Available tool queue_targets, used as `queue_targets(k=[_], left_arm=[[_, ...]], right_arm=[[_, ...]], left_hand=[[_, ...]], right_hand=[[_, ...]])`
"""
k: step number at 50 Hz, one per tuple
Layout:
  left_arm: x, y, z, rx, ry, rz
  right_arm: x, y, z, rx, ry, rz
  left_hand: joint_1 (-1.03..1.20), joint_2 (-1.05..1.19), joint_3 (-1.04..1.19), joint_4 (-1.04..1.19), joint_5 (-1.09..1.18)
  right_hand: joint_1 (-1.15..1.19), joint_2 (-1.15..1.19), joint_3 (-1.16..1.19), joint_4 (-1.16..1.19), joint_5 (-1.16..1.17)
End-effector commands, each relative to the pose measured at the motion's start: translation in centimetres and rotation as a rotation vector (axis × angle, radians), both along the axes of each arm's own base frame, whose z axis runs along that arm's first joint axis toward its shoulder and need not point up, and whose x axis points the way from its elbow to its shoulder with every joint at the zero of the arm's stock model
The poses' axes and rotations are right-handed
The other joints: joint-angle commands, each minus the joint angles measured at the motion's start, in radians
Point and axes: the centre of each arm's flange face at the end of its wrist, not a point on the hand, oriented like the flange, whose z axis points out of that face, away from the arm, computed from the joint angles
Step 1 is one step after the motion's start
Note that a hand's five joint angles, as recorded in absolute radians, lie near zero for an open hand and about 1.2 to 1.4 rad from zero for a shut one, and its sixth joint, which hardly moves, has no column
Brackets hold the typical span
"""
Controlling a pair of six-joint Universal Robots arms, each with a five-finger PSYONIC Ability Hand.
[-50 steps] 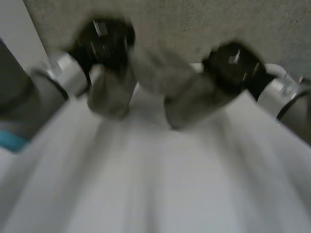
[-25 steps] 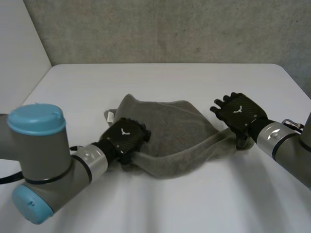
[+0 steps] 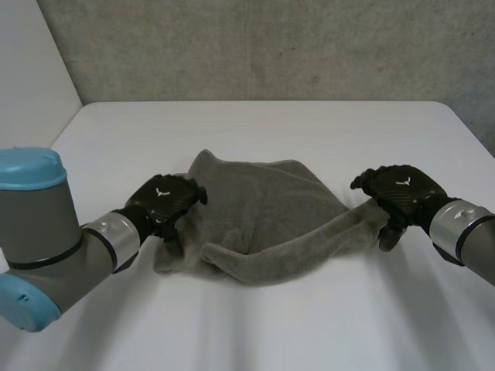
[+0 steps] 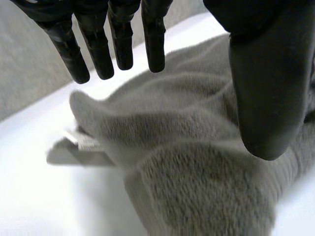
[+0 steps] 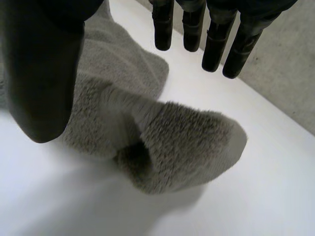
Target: Fold the towel.
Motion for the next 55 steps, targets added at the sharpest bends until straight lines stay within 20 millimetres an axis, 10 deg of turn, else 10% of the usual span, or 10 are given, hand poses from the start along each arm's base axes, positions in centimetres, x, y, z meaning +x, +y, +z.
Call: queue_targets(k=[1, 15, 27, 40, 44, 55], left_arm=[[0.8, -1.3, -2.7, 0.107, -0.049, 0.036], [1.9, -2.1, -3.0, 0.149, -0.067, 0.074], [3.1, -0.7, -0.2, 0.134, -0.108, 0.061], [3.2, 0.1, 1.3, 0.089, -0.091, 0.058], [3.5, 0.4, 0.5, 0.118, -0.1, 0.061], [4.0, 1.3, -0.3, 0.164, -0.096, 0.05]], right_arm=[[-0.2, 0.2, -0.8, 0.023, 0.03, 0.008], [-0.7, -0.9, -2.4, 0.039, 0.081, 0.013], [-2.1, -1.0, 0.3, 0.097, 0.087, -0.008], [-2.1, -0.1, 1.4, 0.097, 0.101, 0.009], [-1.9, 0.1, 1.0, 0.104, 0.113, 0.024], [-2.1, -0.7, 1.2, 0.09, 0.124, 0.02]], left_hand=[[-0.035, -0.017, -0.023, -0.029, 0.018], [0.42, 0.438, 0.432, 0.427, 0.473], [0.728, 0.746, 0.74, 0.735, 0.781], [0.737, 0.755, 0.75, 0.744, 0.79], [0.658, 0.676, 0.671, 0.665, 0.711], [0.593, 0.611, 0.606, 0.6, 0.646]], right_hand=[[0.048, 0.056, 0.06, 0.062, 0.045], [0.38, 0.388, 0.391, 0.393, 0.377], [0.885, 0.892, 0.896, 0.898, 0.882], [0.835, 0.843, 0.846, 0.849, 0.832], [0.309, 0.316, 0.32, 0.322, 0.306], [0.154, 0.161, 0.165, 0.167, 0.151]])
